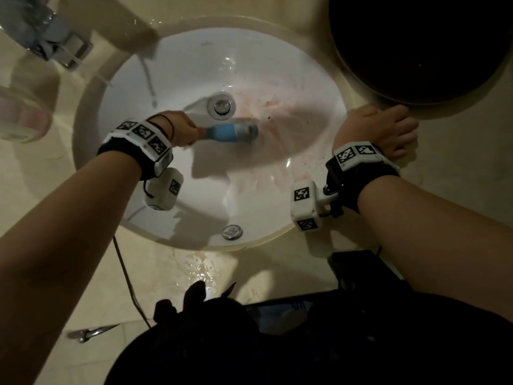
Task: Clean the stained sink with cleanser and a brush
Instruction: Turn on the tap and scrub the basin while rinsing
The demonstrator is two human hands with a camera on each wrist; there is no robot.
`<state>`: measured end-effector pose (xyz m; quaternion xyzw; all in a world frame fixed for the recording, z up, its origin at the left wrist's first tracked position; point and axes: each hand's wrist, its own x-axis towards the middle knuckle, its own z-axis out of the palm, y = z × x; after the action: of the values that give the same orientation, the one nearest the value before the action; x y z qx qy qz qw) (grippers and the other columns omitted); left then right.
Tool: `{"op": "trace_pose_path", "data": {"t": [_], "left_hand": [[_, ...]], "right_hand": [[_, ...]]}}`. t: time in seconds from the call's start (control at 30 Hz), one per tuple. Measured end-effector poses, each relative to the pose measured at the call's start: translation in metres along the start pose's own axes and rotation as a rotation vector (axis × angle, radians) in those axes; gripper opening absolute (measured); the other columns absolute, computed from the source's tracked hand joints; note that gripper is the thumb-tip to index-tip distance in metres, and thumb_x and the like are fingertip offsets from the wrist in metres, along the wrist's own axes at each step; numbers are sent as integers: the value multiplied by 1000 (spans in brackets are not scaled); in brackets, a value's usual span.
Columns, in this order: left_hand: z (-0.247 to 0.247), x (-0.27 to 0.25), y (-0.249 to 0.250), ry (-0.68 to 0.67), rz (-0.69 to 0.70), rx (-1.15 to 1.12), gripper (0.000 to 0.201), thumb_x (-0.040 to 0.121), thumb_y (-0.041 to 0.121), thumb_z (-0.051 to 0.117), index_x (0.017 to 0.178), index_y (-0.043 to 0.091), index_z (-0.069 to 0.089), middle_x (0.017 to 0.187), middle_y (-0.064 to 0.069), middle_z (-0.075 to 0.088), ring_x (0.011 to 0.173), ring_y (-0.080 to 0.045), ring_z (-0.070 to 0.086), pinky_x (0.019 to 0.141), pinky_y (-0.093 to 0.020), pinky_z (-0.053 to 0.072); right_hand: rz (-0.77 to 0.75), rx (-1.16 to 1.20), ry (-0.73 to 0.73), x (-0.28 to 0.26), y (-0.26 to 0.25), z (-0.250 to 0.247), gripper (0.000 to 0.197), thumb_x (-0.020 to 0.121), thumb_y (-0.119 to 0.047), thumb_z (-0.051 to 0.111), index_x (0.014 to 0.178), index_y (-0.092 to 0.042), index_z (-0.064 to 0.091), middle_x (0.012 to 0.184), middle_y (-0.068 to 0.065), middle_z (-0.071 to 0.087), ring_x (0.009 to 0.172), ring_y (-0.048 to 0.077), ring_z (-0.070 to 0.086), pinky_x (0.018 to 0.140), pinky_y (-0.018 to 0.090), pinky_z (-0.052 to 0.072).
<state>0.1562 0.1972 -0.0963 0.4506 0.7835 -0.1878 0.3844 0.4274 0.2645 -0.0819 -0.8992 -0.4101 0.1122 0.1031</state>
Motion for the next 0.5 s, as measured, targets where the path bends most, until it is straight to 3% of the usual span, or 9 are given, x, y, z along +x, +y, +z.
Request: {"op": "trace_pose_path", "data": {"t": [0.13,0.23,0.4,0.5], "left_hand": [[17,-12,13,-269,155,90,43,94,34,51,55,16,54,42,6,48,40,-10,42,47,-21,35],[31,-13,23,-361,131,229,44,94,33,51,54,15,52,49,2,47,44,-12,39,47,-20,34],[25,-7,20,-185,46,192,45,95,37,46,57,14,51,59,-4,50,54,-18,44,60,-26,39],[18,-1,18,-45,-7,168,40,93,43,46,87,7,61,89,-13,59,78,-24,50,79,-33,43]], "right_hand": [[-1,-1,-4,0,0,0,37,88,-30,37,120,-13,46,132,8,43,125,27,37,95,38,28],[-3,4,-3,-1,0,0,37,88,-29,37,120,-12,46,132,9,43,125,27,37,96,37,27],[1,21,13,0,0,0,37,88,-28,37,119,-11,47,131,10,44,124,26,37,92,36,21],[-3,16,12,-1,0,0,37,88,-29,38,119,-11,48,131,10,44,125,28,38,94,38,25]]}}
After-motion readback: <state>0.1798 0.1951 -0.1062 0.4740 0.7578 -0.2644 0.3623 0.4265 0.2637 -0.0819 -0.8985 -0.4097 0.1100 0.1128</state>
